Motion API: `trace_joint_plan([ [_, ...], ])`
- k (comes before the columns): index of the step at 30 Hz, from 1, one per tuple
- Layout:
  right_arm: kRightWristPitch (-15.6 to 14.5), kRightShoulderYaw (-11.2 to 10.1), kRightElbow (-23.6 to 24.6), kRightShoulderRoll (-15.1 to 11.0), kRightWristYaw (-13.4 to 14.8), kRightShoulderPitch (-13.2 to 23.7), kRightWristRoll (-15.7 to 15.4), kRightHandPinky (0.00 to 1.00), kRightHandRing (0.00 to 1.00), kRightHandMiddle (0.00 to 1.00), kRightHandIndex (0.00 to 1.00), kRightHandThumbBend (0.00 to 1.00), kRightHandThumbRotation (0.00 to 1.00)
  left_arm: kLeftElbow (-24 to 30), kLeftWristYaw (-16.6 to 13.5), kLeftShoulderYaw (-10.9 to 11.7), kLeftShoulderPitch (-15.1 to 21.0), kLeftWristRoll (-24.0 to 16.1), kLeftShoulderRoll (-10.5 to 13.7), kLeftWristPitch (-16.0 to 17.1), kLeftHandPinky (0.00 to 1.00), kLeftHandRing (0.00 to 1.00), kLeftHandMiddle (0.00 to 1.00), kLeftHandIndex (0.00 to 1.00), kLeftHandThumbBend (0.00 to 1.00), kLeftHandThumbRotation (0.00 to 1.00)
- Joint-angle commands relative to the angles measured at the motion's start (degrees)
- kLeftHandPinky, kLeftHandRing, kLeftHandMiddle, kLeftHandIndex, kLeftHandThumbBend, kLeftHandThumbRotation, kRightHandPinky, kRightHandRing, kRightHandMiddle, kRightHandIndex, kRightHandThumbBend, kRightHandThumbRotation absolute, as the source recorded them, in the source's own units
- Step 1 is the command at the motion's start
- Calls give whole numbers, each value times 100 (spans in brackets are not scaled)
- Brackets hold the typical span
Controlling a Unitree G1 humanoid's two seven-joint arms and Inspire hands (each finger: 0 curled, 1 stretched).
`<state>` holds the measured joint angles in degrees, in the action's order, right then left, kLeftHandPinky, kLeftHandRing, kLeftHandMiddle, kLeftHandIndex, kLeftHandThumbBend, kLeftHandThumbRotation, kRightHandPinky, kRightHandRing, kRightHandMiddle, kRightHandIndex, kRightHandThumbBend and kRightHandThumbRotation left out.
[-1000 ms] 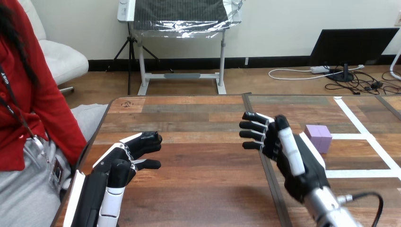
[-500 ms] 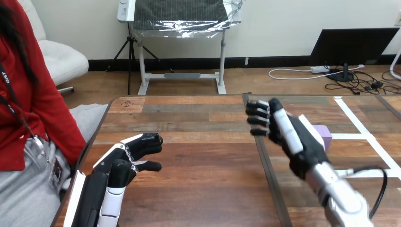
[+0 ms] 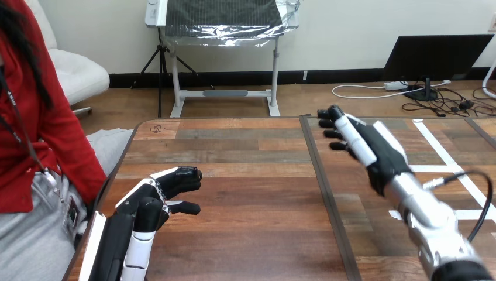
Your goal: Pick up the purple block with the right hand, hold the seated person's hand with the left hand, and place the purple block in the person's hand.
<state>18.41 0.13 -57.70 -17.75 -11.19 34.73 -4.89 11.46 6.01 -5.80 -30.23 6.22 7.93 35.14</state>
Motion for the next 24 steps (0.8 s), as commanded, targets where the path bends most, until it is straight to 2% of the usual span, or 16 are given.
trace_joint_plan([
  [1,-250,503,-1336,-713,823,2692,-988,88,90,89,88,65,100,267,17,94,817,28,-121,-24,59,74,73,67,64,100],
  [7,-490,651,-1439,-853,970,2903,-1305,90,92,90,88,61,100,305,27,103,804,13,-96,-35,58,74,73,67,64,100],
  [9,-566,723,-1457,-901,1001,2968,-1432,86,90,90,88,61,100,322,41,103,799,19,-80,-40,58,74,73,67,63,100],
  [13,-936,993,-1547,-1004,1089,3136,-1830,78,86,88,88,64,100,373,33,101,771,14,-81,-78,58,74,73,68,62,100],
  [24,-1145,1289,-1698,-1174,1110,3288,-2355,70,86,88,89,65,100,427,13,112,733,-40,-89,-78,57,74,73,68,61,100],
])
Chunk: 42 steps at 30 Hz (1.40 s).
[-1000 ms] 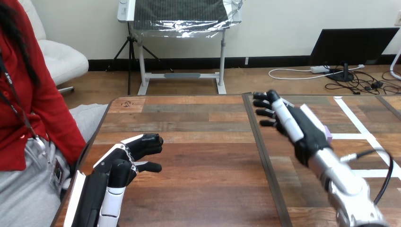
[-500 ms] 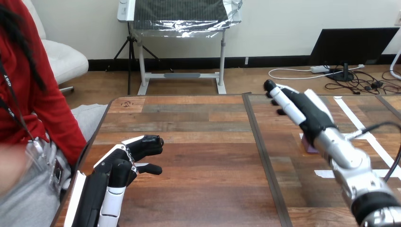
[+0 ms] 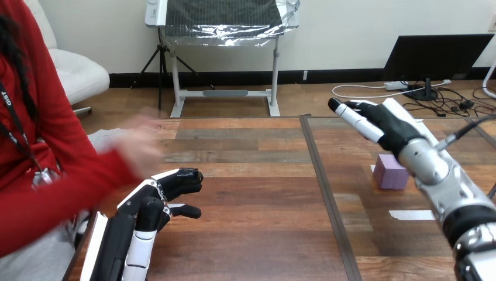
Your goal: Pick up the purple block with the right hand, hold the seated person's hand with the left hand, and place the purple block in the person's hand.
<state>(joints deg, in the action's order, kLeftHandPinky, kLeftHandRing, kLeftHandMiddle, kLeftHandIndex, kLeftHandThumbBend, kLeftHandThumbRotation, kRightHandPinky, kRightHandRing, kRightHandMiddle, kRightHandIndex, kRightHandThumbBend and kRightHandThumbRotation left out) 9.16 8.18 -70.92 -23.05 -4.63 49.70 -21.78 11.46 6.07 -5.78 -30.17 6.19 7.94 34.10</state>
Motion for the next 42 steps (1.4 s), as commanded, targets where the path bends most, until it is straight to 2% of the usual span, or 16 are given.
trace_joint_plan([
  [1,-251,511,-389,-661,434,1803,-711,70,86,88,90,64,100,429,15,108,724,-16,-87,21,57,74,73,68,61,100],
  [4,-344,562,-419,-686,360,1839,-815,71,87,89,90,65,100,446,16,107,713,10,-89,-3,57,74,73,68,61,100],
  [12,-681,662,-514,-682,74,1918,-1001,81,93,95,94,67,100,451,40,118,714,58,-67,-27,57,74,73,67,61,100],
  [15,-677,813,-541,-705,-83,1923,-1169,86,96,97,95,64,100,434,63,116,730,96,-61,-14,56,74,73,67,60,100],
  [19,-827,925,-600,-694,-129,1879,-1307,88,96,97,95,63,100,438,47,127,751,57,-69,-12,56,74,73,68,60,100],
  [23,-877,978,-634,-685,-202,1820,-1382,87,94,96,95,67,100,426,55,130,781,60,-64,-9,56,73,72,67,59,100],
  [27,-902,921,-658,-667,-291,1748,-1335,88,94,96,96,68,100,438,55,131,793,61,-65,-29,55,73,72,67,60,100],
  [31,-873,950,-674,-662,-268,1647,-1341,88,93,95,95,66,100,445,54,133,805,62,-68,-46,55,73,72,67,60,100],
  [42,-983,990,-708,-617,-369,1455,-1288,80,89,92,91,71,100,454,88,139,845,80,-70,-66,53,72,71,66,59,100],
])
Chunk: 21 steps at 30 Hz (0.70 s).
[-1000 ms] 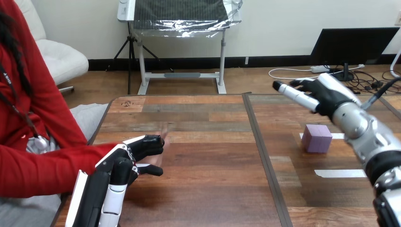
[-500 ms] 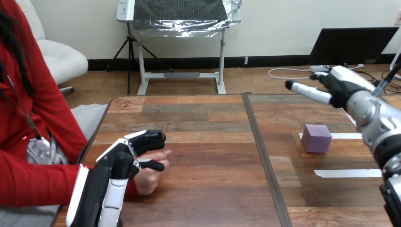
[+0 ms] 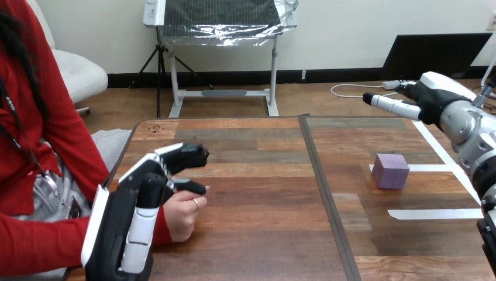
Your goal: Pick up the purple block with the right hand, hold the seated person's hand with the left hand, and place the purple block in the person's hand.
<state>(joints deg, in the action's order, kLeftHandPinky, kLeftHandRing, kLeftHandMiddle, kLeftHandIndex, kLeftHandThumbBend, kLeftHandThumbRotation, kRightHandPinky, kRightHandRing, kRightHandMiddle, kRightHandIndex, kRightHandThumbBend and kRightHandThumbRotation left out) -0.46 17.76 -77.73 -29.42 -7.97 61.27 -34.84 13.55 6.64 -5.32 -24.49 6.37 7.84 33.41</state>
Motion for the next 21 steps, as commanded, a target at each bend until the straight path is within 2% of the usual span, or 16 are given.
trace_joint_plan([
  [1,-10,29,-28,27,-47,267,29,79,89,92,91,72,100,251,33,95,277,64,-61,-11,53,72,71,66,59,100],
  [7,43,66,-33,57,-32,138,24,79,88,91,91,75,100,258,37,115,285,9,-54,-23,53,72,71,66,60,100],
  [8,69,78,-33,58,-22,115,16,70,82,83,88,76,100,252,38,120,291,-8,-52,-14,52,72,71,66,60,100],
  [12,53,83,-43,88,-43,46,27,59,75,75,84,79,100,255,39,122,295,-19,-67,-21,51,72,71,66,60,100],
  [16,98,89,-50,126,-71,-56,39,58,75,76,84,79,100,261,48,121,296,-14,-72,-26,51,71,71,66,60,100],
  [21,88,66,-61,170,-67,-139,71,53,71,74,80,78,100,253,73,128,304,-2,-77,-25,51,71,71,66,60,100],
])
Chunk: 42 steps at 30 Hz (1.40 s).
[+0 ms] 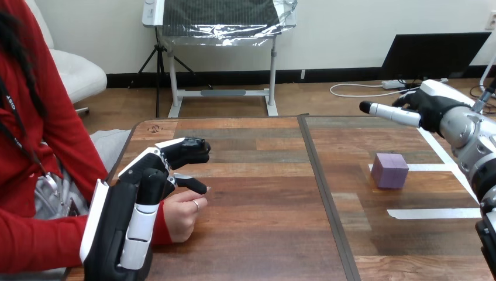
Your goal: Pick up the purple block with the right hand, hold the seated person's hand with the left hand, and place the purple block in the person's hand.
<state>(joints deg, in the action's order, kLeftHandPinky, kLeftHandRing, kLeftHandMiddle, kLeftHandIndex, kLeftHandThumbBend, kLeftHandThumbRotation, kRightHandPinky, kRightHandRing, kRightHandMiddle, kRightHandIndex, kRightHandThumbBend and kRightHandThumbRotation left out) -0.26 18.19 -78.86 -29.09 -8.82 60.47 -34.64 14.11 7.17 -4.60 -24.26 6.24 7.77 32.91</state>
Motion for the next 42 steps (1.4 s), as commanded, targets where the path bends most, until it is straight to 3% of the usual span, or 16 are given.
trace_joint_plan([
  [1,75,0,52,147,-4,-84,81,53,70,73,80,78,100,196,25,55,281,23,-74,22,50,71,71,66,60,100],
  [4,109,-34,53,167,-40,-147,131,58,76,78,82,78,100,186,40,57,288,49,-83,29,50,71,71,66,60,100],
  [5,124,-32,53,172,-41,-169,136,66,80,83,85,77,100,177,44,58,293,54,-88,38,50,71,71,66,60,100],
  [7,143,-37,55,182,-51,-202,156,71,83,86,87,77,100,171,48,62,298,53,-94,46,50,71,71,66,60,100],
  [14,191,41,62,212,-104,-281,114,82,89,91,91,76,100,164,77,69,294,41,-108,71,50,71,71,65,61,100],
  [27,220,46,49,273,-136,-435,92,85,90,93,94,76,100,148,141,86,268,74,-171,78,49,71,71,65,62,100],
  [34,32,56,35,351,-387,-436,107,90,94,96,96,78,100,132,169,84,241,82,-192,121,48,72,71,65,63,100],
  [42,116,163,45,377,-256,-548,11,91,94,95,93,76,100,196,154,80,207,71,-221,92,48,71,71,65,63,100],
])
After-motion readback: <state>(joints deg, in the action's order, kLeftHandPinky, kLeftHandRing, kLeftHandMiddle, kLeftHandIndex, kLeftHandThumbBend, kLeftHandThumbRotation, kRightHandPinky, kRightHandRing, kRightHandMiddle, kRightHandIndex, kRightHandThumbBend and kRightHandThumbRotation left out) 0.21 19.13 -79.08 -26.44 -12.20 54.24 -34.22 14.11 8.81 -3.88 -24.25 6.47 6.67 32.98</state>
